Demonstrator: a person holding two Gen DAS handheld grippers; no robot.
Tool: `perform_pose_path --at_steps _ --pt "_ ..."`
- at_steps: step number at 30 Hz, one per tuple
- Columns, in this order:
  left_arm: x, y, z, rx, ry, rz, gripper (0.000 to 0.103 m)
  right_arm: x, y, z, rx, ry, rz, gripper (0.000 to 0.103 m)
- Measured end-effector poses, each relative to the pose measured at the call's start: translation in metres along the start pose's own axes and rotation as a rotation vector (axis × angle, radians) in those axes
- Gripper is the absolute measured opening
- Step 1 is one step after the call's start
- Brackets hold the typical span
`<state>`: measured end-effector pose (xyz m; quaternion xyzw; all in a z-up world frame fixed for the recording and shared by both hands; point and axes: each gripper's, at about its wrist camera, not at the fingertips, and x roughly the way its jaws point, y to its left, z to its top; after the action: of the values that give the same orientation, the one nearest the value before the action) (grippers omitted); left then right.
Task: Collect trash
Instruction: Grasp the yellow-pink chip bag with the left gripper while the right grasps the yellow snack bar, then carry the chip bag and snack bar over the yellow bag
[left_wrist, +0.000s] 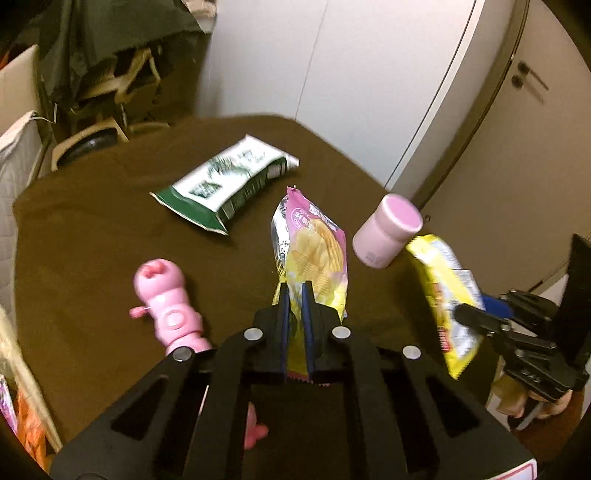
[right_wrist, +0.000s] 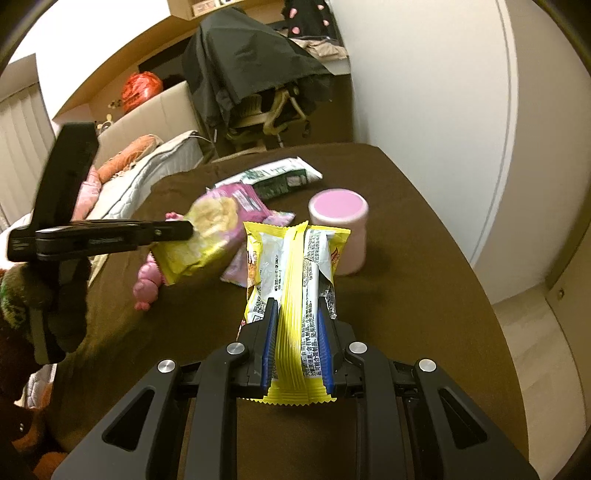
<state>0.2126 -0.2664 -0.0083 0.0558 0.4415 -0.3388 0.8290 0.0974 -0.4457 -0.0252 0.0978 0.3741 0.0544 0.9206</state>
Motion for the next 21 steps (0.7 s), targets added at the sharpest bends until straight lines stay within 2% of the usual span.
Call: perform_pose_path --at_steps 5,11,16,21 --pt "-0.035 0.009 -0.010 -0.025 -0.050 0.020 0.006 0.002 0.027 0.015 -0.067 -0.015 0.029 0.019" --pt "-0.077 0.038 -0.029 -0.102 -0.100 0.066 0.007 0.007 0.063 0.035 -0.131 -0.038 0.076 0.019" --pt "-0.120 0.078 -0.054 -0.204 -0.166 0.132 0.007 0.016 0.104 0.055 -0.176 -0.051 0.144 0.020" --pt "-0.162 0.123 -0.085 -0.306 -0.209 0.210 0.007 0.030 0.161 0.071 -0.261 -0.043 0.220 0.020"
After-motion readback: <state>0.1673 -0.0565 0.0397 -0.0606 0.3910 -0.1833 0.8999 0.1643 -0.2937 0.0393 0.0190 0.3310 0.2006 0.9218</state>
